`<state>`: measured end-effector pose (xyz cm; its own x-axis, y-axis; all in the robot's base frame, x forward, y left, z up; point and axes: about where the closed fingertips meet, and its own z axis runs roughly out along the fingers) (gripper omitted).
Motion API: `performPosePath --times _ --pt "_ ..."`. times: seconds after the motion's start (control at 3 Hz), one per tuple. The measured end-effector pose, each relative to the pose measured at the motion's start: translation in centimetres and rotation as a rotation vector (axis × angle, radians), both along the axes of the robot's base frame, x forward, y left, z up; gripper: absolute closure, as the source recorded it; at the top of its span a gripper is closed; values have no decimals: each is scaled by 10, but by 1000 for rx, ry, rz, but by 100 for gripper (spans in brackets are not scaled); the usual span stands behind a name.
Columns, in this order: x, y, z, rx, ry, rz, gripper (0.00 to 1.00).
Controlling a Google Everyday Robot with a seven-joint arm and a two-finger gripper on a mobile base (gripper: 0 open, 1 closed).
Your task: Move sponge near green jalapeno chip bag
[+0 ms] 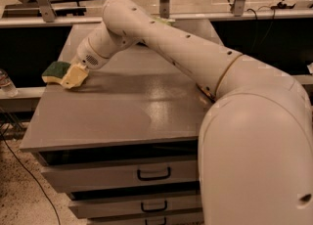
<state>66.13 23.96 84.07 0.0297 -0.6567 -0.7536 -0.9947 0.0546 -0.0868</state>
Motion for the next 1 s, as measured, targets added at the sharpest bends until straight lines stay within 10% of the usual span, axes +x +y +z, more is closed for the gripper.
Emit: performPosePath --times 0.67,1.0 --pt "-3 -75 71 42 -117 -111 100" --pt "-3 -75 71 42 -116 -111 100"
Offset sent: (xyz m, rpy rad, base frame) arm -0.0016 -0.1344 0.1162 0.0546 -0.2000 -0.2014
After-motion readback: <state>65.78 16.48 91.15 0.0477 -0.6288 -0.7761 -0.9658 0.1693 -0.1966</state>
